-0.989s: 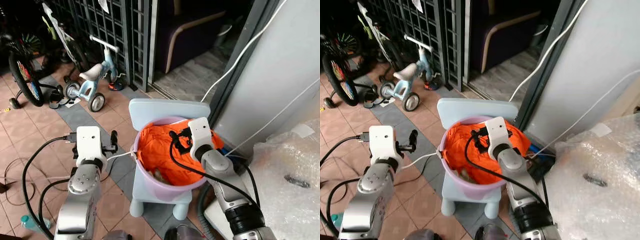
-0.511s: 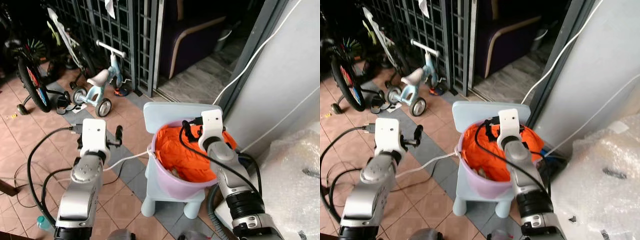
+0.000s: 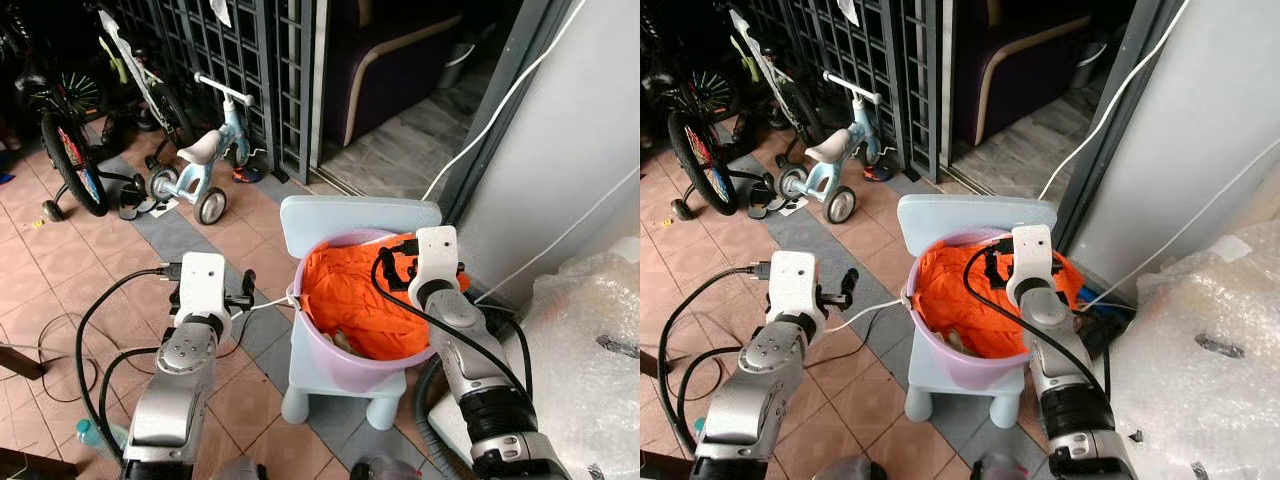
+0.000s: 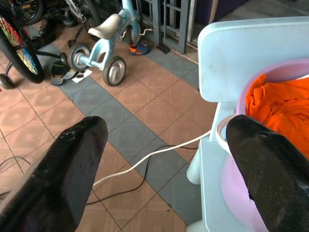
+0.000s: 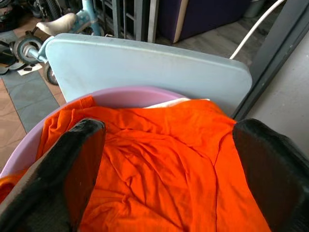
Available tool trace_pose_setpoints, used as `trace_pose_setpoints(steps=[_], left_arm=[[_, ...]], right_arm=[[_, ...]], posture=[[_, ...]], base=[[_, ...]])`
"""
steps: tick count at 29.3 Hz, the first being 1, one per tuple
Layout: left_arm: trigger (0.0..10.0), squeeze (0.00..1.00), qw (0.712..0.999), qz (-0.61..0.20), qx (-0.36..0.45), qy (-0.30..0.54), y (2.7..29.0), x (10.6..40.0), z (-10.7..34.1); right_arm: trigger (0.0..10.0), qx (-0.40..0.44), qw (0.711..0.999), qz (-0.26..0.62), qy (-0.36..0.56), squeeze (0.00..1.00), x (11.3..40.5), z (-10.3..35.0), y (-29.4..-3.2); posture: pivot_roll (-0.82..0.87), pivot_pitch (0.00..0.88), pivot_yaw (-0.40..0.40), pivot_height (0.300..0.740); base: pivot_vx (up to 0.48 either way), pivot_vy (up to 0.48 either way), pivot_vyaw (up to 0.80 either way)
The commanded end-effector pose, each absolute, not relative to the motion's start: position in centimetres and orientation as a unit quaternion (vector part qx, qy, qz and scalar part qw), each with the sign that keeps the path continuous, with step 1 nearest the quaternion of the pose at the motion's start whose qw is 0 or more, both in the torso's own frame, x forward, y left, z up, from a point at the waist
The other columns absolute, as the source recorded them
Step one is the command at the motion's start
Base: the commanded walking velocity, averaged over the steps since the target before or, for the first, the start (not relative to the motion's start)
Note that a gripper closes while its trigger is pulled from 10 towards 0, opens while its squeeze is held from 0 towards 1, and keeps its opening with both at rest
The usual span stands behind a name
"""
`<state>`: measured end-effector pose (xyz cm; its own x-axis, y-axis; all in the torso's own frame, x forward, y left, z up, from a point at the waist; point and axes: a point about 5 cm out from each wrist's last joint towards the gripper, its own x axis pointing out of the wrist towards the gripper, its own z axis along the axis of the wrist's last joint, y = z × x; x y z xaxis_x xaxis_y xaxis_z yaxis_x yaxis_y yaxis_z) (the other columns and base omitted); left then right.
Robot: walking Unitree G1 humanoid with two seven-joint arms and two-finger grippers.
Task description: Clothes washing
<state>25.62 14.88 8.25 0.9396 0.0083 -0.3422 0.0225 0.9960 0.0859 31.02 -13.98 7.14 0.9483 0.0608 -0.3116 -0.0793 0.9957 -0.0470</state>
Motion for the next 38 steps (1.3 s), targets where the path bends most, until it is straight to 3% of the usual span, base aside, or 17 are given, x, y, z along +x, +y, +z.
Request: trace_pose_setpoints(steps=[1, 11, 22, 38], left_arm=[[10.0, 0.0, 0.983, -0.01, 0.052, 0.173, 14.8, 25.8, 8.5], [10.0, 0.0, 0.981, -0.012, 0.046, 0.19, 15.5, 24.8, 8.4], [10.0, 0.0, 0.978, -0.049, 0.047, 0.199, 14.5, 25.4, 7.9], [10.0, 0.0, 0.978, -0.048, 0.03, 0.203, 13.8, 25.5, 7.4]], right_arm=[[10.0, -0.011, 0.985, 0.025, 0.173, 0.0, 30.9, 6.7, -14.0], [10.0, -0.015, 0.982, 0.008, 0.188, 0.0, 30.1, 6.1, -14.2], [10.0, -0.002, 0.981, 0.002, 0.195, 0.0, 30.0, 5.4, -13.3], [10.0, -0.041, 0.975, 0.032, 0.217, 0.0, 30.0, 4.8, -13.3]], posture=[[0.03, 0.0, -0.024, 0.74], [0.03, 0.07, 0.005, 0.74], [0.02, 0.003, 0.051, 0.74], [0.01, 0.008, 0.011, 0.74]], base=[[0.0, 0.0, 0.0], [0.0, 0.0, -0.77], [0.0, 0.0, 0.0], [0.274, 0.0, 0.0]])
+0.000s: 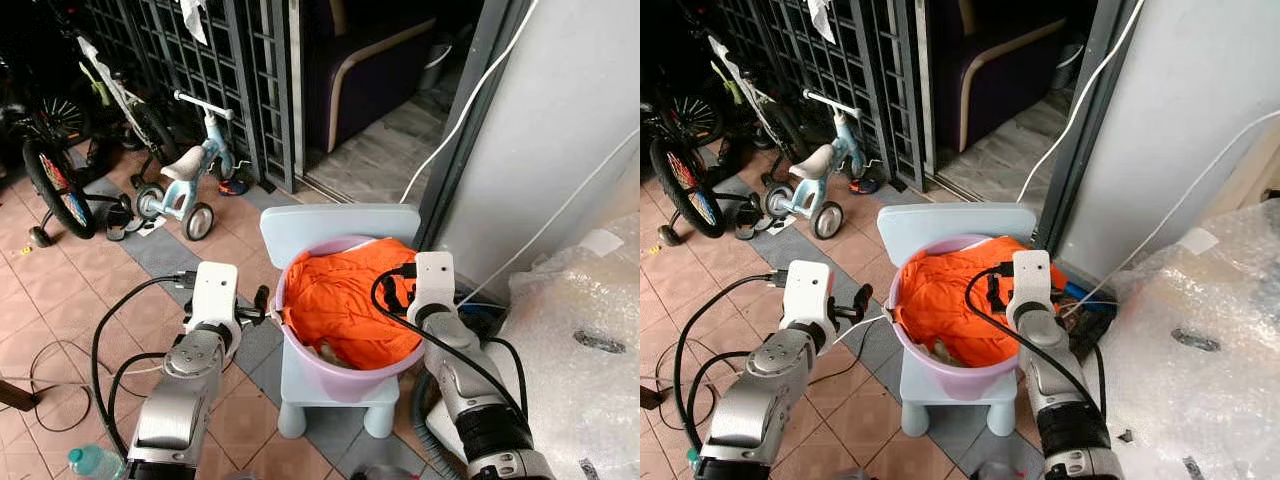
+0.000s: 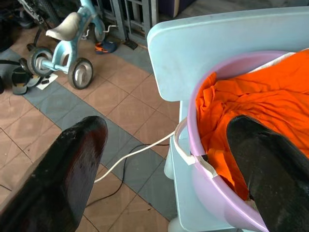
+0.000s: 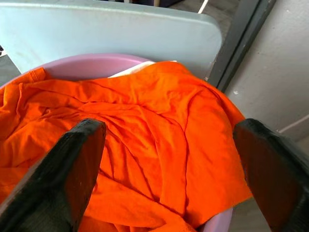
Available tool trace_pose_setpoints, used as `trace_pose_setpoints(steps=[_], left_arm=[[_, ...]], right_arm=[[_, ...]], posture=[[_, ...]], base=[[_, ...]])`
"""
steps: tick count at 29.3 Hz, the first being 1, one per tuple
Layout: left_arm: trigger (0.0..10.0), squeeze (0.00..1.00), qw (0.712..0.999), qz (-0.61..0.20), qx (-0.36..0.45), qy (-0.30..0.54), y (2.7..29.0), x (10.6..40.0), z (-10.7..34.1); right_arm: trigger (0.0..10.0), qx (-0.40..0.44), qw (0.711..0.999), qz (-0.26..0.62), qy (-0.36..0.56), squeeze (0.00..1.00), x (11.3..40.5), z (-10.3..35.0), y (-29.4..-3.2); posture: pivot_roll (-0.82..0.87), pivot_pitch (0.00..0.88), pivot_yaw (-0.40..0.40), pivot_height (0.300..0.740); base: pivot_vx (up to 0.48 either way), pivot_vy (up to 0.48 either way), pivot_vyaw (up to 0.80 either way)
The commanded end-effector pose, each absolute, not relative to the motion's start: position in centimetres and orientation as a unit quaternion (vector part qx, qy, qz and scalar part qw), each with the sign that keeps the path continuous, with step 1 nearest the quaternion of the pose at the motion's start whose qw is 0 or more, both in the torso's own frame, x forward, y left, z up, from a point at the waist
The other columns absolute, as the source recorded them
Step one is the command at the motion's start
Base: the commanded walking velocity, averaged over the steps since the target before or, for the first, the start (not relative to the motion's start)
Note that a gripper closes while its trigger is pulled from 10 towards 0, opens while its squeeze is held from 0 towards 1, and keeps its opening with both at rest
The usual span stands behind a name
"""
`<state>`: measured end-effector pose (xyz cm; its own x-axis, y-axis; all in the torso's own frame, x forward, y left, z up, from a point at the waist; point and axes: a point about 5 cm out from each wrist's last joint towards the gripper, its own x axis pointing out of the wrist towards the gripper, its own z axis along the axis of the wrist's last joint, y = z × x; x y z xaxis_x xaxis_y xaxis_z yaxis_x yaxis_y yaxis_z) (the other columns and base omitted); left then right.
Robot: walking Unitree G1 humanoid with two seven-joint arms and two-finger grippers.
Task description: Clothes washing
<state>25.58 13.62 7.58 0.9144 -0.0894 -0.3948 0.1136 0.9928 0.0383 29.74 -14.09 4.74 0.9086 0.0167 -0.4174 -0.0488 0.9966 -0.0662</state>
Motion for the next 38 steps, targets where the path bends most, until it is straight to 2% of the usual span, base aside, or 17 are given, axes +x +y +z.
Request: trace_pose_setpoints(steps=[1, 21, 24, 28, 31, 34, 38], left_arm=[[10.0, 0.0, 0.978, -0.048, 0.027, 0.201, 13.7, 25.5, 7.5], [10.0, 0.0, 0.976, -0.047, 0.028, 0.209, 13.7, 25.2, 7.2], [10.0, 0.0, 0.978, -0.046, 0.026, 0.2, 13.5, 25.1, 7.4], [10.0, 0.0, 0.974, -0.038, 0.04, 0.22, 13.8, 23.7, 7.3], [10.0, 0.0, 0.973, -0.038, 0.042, 0.223, 14.0, 23.2, 7.2], [10.0, 0.0, 0.969, -0.027, 0.053, 0.239, 14.7, 20.8, 6.7], [10.0, 0.0, 0.966, -0.054, 0.071, 0.243, 13.5, 19.1, 6.8]], right_arm=[[10.0, -0.043, 0.975, 0.038, 0.216, 0.0, 30.1, 4.9, -13.2], [10.0, -0.051, 0.973, 0.047, 0.218, 0.0, 30.1, 4.8, -13.0], [10.0, -0.055, 0.97, 0.052, 0.23, 0.0, 29.8, 4.5, -13.1], [10.0, -0.06, 0.951, 0.097, 0.289, 0.0, 29.2, 3.2, -13.3], [10.0, -0.065, 0.947, 0.101, 0.299, 0.0, 29.1, 3.0, -13.5], [10.0, -0.086, 0.923, 0.129, 0.353, 0.0, 28.5, 1.4, -14.0], [10.0, -0.141, 0.896, 0.207, 0.368, 0.0, 28.5, 0.6, -13.2]], posture=[[0.02, 0.013, -0.001, 0.74], [0.01, 0.032, 0.001, 0.74], [0.02, 0.034, 0.003, 0.74], [0.05, 0.056, -0.014, 0.74], [0.06, 0.075, -0.029, 0.74], [0.08, 0.12, -0.058, 0.74], [0.1, 0.161, -0.067, 0.74]], base=[[0.341, 0.0, 0.0], [0.305, 0.0, 0.0], [0.0, 0.0, 0.0], [0.0, 0.0, 0.0], [0.0, 0.0, 0.0], [0.0, 0.0, 0.0], [0.0, 0.0, 0.0]])
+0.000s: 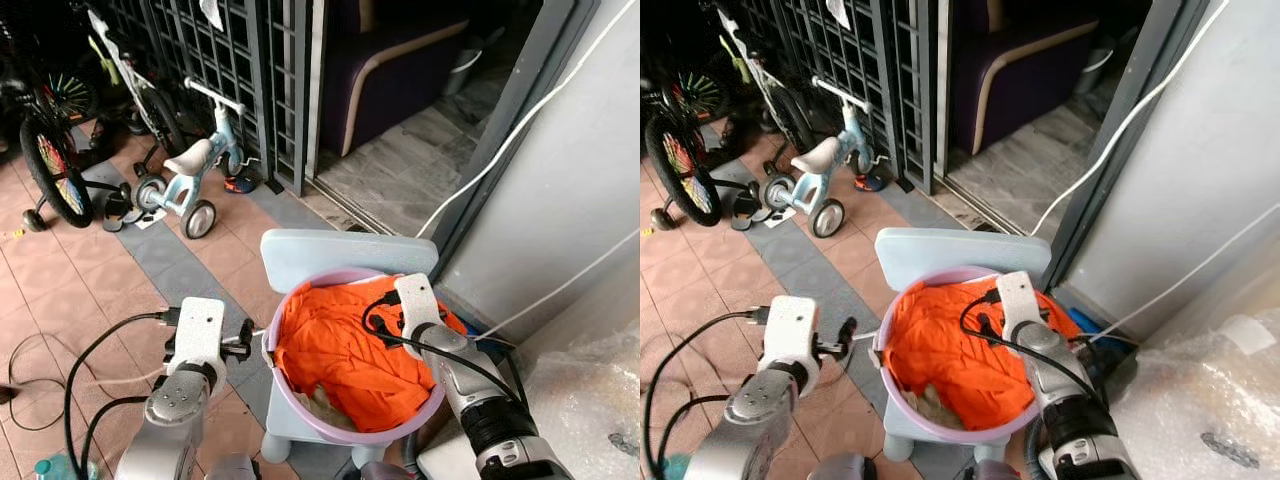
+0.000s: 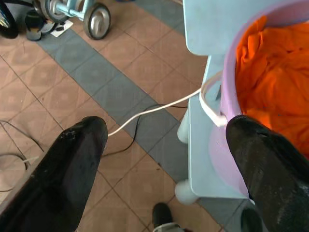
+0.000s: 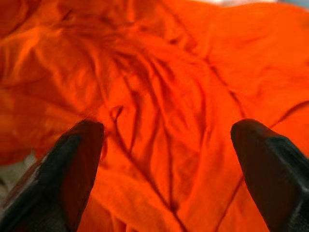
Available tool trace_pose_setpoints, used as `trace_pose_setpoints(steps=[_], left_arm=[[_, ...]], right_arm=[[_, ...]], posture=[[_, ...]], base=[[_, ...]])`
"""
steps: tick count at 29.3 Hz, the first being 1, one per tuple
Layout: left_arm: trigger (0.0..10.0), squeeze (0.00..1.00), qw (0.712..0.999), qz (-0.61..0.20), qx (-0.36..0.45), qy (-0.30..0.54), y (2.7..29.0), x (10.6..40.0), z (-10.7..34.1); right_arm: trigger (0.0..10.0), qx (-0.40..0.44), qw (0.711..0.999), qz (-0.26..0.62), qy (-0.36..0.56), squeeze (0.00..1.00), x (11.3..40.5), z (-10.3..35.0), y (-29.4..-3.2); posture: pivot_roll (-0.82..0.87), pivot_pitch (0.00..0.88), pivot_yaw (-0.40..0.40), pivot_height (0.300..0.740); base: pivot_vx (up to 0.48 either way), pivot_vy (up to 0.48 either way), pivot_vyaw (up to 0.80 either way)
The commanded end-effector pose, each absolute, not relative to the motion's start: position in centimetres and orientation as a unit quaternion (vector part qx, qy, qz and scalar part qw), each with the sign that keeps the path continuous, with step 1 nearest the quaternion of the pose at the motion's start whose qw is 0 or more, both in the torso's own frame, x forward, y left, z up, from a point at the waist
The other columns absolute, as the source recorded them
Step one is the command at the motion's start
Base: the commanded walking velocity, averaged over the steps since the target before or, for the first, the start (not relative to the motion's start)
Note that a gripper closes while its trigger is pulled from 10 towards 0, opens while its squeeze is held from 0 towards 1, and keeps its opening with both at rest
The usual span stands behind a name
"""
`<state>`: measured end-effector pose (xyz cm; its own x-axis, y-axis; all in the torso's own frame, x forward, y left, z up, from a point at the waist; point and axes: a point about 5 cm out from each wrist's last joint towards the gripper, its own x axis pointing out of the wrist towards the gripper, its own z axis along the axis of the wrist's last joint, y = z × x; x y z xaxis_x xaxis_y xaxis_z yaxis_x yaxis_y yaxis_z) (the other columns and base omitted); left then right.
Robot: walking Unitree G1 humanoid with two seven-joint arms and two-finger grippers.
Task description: Clothes washing
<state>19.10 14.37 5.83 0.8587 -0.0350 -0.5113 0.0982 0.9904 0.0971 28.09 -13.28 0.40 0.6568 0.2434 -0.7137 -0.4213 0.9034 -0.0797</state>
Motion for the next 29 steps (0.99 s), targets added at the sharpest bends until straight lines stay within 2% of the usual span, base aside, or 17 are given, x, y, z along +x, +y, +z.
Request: trace_pose_setpoints(steps=[1, 5, 6, 13, 16, 23, 24, 25, 29], left_arm=[[10.0, 0.0, 0.966, -0.056, 0.078, 0.238, 13.4, 18.8, 7.1], [10.0, 0.0, 0.978, -0.019, 0.1, 0.182, 14.6, 18.3, 8.9], [10.0, 0.0, 0.98, 0.009, 0.11, 0.163, 15.6, 18.2, 9.5], [10.0, 0.0, 0.98, 0.039, 0.112, 0.16, 17.7, 17.4, 10.0], [10.0, 0.0, 0.981, 0.035, 0.104, 0.16, 17.4, 16.1, 10.4], [10.0, 0.0, 0.984, -0.005, 0.12, 0.132, 16.0, 15.1, 10.9], [10.0, 0.0, 0.983, -0.013, 0.125, 0.137, 16.0, 15.0, 10.7], [10.0, 0.0, 0.981, -0.02, 0.13, 0.145, 16.0, 14.9, 10.5], [10.0, 0.0, 0.967, -0.042, 0.152, 0.202, 16.7, 14.1, 9.1]], right_arm=[[10.0, -0.148, 0.892, 0.216, 0.369, 0.0, 28.6, 0.5, -13.3], [10.0, -0.155, 0.884, 0.228, 0.378, 0.0, 28.7, 0.0, -13.0], [10.0, -0.164, 0.879, 0.234, 0.381, 0.0, 28.5, -0.5, -12.6], [10.0, -0.192, 0.876, 0.23, 0.379, 0.0, 28.0, -1.3, -11.6], [10.0, -0.171, 0.882, 0.21, 0.386, 0.0, 27.7, -1.9, -11.2], [10.0, -0.169, 0.89, 0.152, 0.396, 0.0, 27.4, -2.6, -10.9], [8.0, -0.162, 0.892, 0.14, 0.399, 0.0, 27.4, -2.6, -10.8], [0.0, -0.146, 0.896, 0.128, 0.4, 0.0, 27.5, -2.6, -10.5], [0.0, -0.113, 0.904, 0.111, 0.397, 0.0, 27.9, -2.1, -9.0]], posture=[[0.1, 0.172, -0.069, 0.74], [0.12, 0.207, -0.073, 0.74], [0.12, 0.225, -0.074, 0.74], [0.13, 0.289, -0.078, 0.74], [0.12, 0.325, -0.082, 0.74], [0.12, 0.35, -0.086, 0.74], [0.12, 0.353, -0.086, 0.74], [0.11, 0.356, -0.086, 0.74], [0.12, 0.355, -0.087, 0.74]], base=[[0.0, 0.0, 0.0], [0.0, 0.0, 0.0], [0.0, 0.0, 0.0], [0.0, 0.0, 0.0], [0.0, 0.0, 0.0], [0.0, 0.0, 0.0], [0.0, 0.0, 0.0], [0.0, 0.0, 0.0], [0.0, 0.0, 0.0]])
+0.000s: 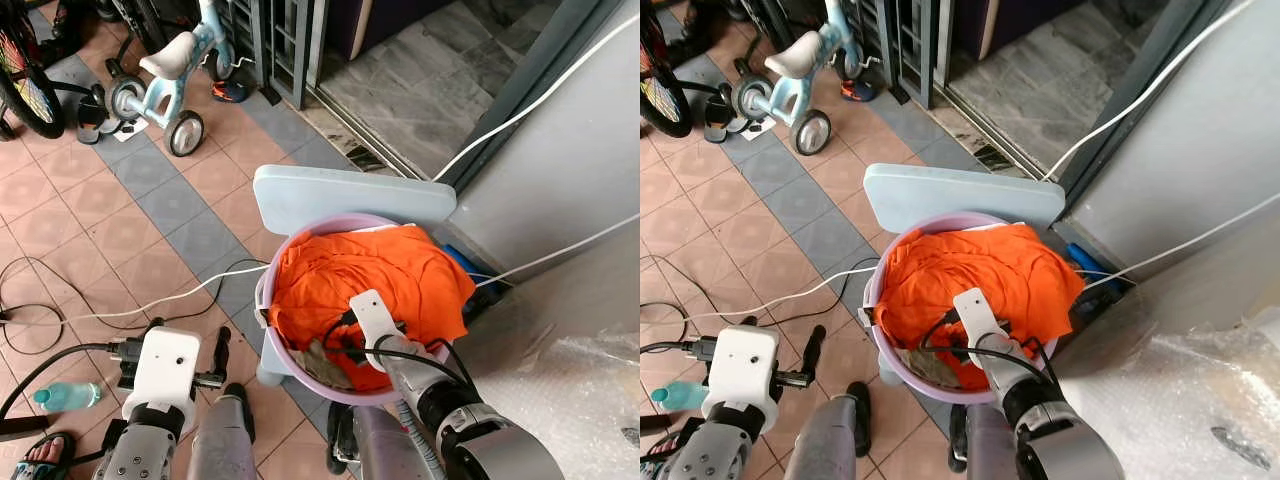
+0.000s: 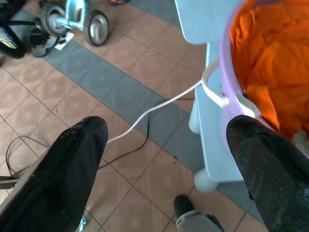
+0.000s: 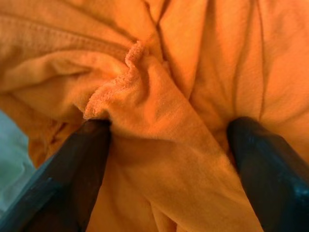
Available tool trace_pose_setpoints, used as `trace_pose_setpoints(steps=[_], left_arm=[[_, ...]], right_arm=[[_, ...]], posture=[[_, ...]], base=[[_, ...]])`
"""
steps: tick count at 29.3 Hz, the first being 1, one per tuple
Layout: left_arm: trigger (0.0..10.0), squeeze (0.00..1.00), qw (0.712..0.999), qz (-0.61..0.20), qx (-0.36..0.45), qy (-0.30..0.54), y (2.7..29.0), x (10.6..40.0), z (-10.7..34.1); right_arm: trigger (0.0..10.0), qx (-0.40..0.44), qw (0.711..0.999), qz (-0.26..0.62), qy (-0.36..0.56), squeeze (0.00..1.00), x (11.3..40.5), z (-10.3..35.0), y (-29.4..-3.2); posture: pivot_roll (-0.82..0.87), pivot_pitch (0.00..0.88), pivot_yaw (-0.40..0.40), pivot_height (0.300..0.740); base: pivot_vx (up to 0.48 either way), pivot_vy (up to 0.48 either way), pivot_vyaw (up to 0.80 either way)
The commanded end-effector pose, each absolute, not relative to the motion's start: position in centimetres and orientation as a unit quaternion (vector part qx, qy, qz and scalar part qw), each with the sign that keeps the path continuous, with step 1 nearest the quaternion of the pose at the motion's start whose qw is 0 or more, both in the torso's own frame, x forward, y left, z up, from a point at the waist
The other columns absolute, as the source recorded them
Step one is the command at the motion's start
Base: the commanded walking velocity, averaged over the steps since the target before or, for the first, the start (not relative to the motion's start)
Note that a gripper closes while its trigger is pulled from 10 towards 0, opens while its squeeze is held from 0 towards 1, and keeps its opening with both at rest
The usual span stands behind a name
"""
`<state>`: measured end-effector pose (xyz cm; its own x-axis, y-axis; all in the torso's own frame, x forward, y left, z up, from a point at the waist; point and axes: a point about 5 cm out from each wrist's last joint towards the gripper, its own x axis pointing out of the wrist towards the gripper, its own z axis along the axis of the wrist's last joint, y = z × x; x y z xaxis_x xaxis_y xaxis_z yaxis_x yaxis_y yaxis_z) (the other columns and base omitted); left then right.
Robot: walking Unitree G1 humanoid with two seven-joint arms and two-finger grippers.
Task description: Clothes washing
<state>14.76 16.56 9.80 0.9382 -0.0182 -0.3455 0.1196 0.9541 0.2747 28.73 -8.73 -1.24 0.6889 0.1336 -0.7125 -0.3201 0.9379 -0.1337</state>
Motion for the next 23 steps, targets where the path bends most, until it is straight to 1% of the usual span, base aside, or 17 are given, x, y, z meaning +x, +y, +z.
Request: trace_pose_setpoints(steps=[1, 2, 6, 10, 13, 23], left_arm=[[10.0, 0.0, 0.96, -0.043, 0.167, 0.22, 17.3, 13.6, 8.5], [10.0, 0.0, 0.955, -0.049, 0.179, 0.233, 17.7, 13.2, 8.0], [10.0, 0.0, 0.948, -0.051, 0.198, 0.242, 18.6, 12.8, 7.4], [10.0, 0.0, 0.951, -0.027, 0.23, 0.207, 19.9, 13.5, 7.0], [10.0, 0.0, 0.951, -0.012, 0.234, 0.204, 20.5, 14.0, 6.5], [10.0, 0.0, 0.954, -0.017, 0.231, 0.189, 20.2, 14.8, 6.0]], right_arm=[[0.0, -0.11, 0.909, 0.114, 0.385, 0.0, 28.2, -1.7, -8.3], [0.0, -0.107, 0.911, 0.118, 0.381, 0.0, 28.4, -1.5, -7.8], [0.0, -0.098, 0.912, 0.127, 0.378, 0.0, 28.4, -1.3, -7.0], [0.0, -0.091, 0.912, 0.131, 0.377, 0.0, 28.3, -1.3, -6.6], [0.0, -0.088, 0.912, 0.13, 0.379, 0.0, 28.2, -1.5, -6.6], [0.0, -0.074, 0.914, 0.129, 0.377, 0.0, 28.4, -1.3, -6.6]], posture=[[0.12, 0.351, -0.089, 0.74], [0.11, 0.348, -0.091, 0.74], [0.11, 0.343, -0.095, 0.74], [0.1, 0.33, -0.102, 0.74], [0.09, 0.323, -0.104, 0.74], [0.09, 0.303, -0.104, 0.74]], base=[[0.0, 0.0, 0.0], [0.0, 0.0, 0.0], [0.0, 0.0, 0.0], [0.0, 0.0, 0.0], [0.0, 0.0, 0.0], [0.0, 0.0, 0.0]])
